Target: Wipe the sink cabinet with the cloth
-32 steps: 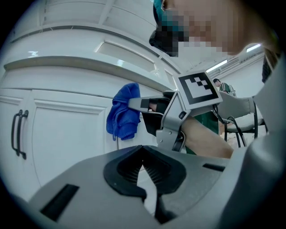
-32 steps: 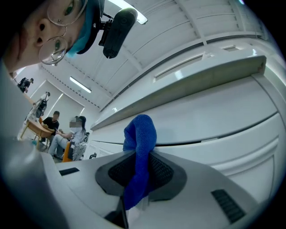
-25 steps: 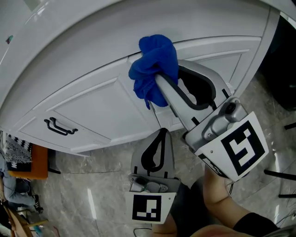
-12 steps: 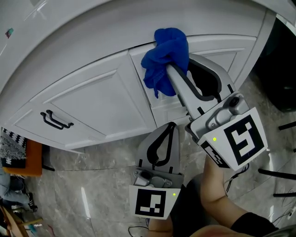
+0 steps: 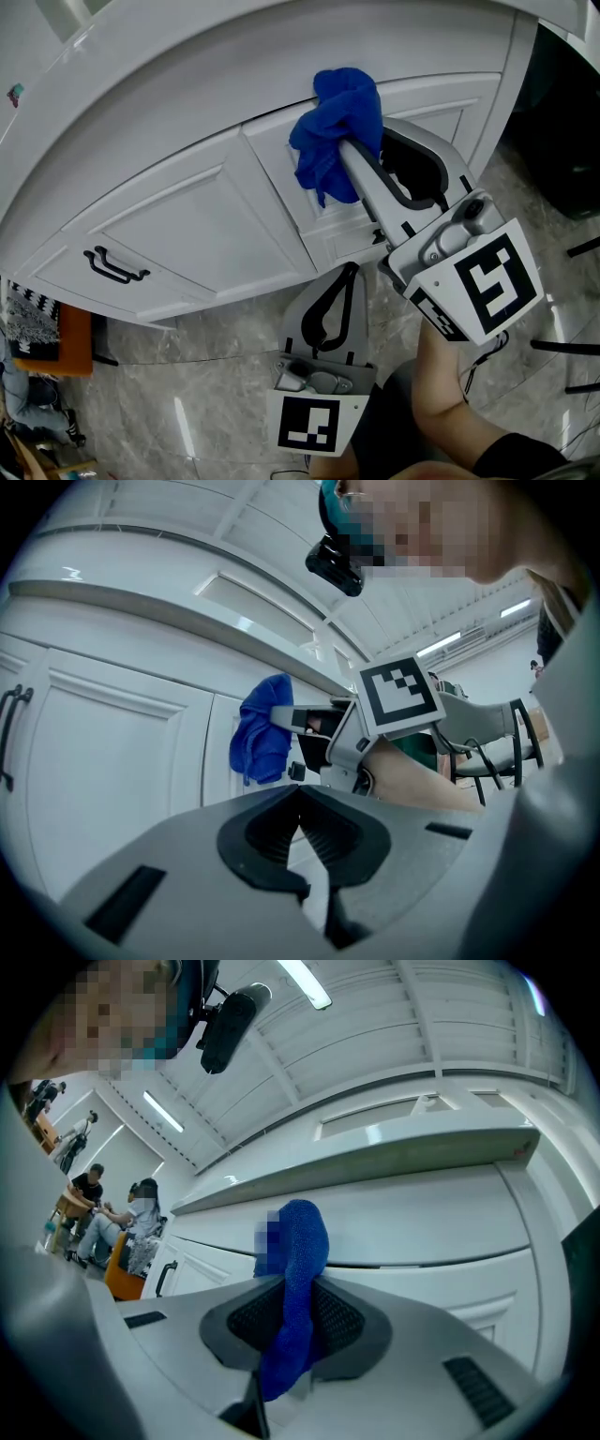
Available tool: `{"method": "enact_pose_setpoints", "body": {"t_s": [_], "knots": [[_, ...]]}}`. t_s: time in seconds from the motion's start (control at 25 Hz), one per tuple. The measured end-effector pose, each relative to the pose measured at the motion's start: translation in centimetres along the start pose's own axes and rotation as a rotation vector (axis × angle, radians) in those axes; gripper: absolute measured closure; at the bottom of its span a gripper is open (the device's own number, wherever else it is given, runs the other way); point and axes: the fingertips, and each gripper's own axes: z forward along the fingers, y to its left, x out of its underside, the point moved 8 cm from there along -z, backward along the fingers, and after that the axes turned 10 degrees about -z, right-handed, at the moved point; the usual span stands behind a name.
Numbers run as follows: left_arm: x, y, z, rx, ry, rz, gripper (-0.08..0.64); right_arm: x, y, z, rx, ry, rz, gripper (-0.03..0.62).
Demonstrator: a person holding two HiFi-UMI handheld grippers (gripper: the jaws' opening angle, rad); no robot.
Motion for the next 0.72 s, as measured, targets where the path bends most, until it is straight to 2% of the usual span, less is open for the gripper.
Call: {"method": "enact_pose_setpoints", "body": {"t_s": [0.72], "knots": [[0.09,0.13,0.04,0.000,0.005,-0.004,0.555,0.05,-0.80,-0.54,0.028,0.005,0.009,0.509]]}}
